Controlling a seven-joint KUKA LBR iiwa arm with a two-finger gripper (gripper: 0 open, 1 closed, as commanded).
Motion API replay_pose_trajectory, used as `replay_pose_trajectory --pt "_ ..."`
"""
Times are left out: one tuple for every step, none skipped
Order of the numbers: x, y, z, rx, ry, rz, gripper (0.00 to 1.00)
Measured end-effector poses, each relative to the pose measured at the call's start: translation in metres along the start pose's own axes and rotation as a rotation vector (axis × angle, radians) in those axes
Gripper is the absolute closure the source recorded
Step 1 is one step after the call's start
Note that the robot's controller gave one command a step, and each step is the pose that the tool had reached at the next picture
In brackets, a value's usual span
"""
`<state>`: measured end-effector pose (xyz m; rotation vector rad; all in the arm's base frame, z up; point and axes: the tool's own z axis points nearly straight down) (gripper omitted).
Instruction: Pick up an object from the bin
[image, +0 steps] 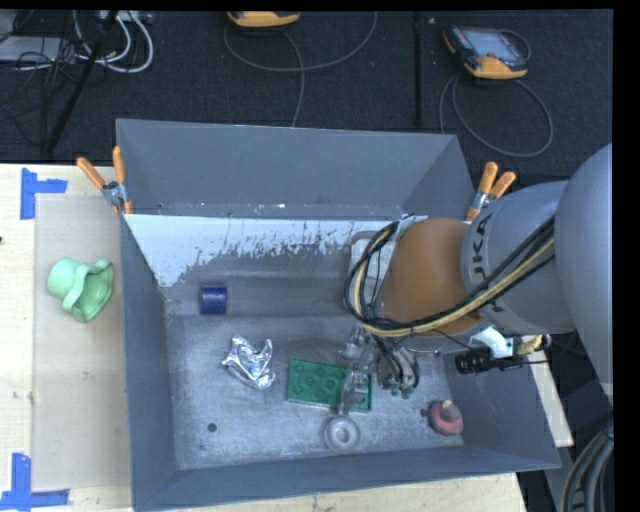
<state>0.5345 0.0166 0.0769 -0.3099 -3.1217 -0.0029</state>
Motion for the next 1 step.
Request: replay_pose_trajectory --pt "-0.0151 0.0119 -0.1244 -0.001 -0.013 -0.038 1.0"
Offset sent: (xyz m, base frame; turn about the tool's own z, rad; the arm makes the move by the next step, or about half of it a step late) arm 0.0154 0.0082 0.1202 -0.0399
